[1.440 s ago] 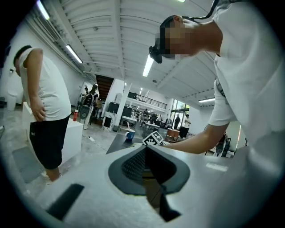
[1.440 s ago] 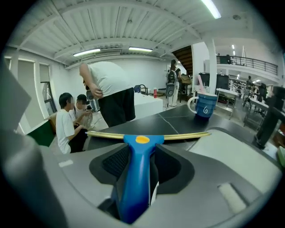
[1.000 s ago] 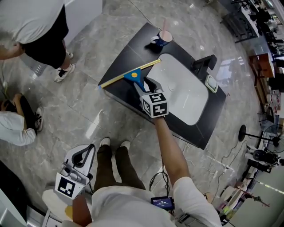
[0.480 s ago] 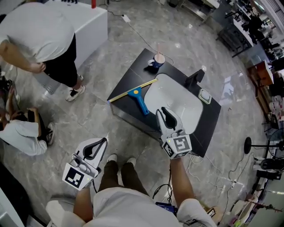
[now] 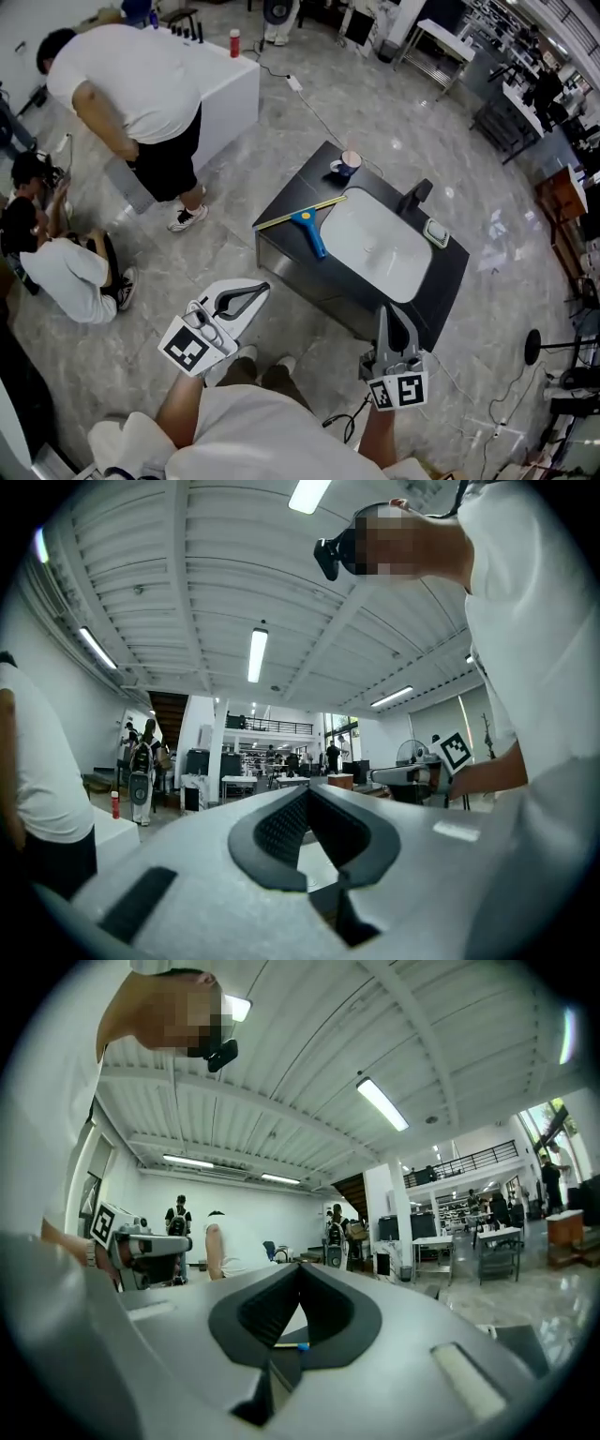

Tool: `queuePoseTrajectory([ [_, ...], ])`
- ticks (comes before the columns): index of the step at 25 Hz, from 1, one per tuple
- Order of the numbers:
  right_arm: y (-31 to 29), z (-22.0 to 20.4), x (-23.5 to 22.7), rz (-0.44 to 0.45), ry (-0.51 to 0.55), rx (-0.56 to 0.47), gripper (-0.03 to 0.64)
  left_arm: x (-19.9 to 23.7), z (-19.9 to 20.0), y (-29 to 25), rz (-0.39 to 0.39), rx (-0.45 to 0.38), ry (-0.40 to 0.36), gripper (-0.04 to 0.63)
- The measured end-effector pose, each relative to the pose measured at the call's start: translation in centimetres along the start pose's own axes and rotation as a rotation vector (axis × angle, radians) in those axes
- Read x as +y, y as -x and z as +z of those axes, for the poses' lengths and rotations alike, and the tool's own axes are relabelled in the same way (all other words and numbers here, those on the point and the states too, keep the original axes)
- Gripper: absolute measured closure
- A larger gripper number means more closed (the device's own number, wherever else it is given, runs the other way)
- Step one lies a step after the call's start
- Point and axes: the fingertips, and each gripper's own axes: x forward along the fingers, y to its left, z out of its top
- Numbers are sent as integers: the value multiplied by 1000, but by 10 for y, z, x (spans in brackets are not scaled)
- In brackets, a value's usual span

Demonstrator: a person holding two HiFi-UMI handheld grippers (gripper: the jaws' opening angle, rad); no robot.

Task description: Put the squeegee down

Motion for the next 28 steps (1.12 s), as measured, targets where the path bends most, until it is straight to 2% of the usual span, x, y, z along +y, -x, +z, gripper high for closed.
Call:
queuePoseTrajectory([
  [7,23,11,13,-10,-25,-35,617,-24,18,-4,-53,-21,-20,597],
  [11,24,17,15,0,-27,-54,618,-30,25,-2,-45,-51,-17,597],
  [15,21,18,21,27,-29,-56,618,-32,20,1,-46,-24,-40,597],
  [20,24,16,27,50,-33,-48,618,-40,17,6,-49,3,-31,597],
  [28,24,18,31,67,-26,-64,618,-38,23,13,-30,-20,-25,597],
])
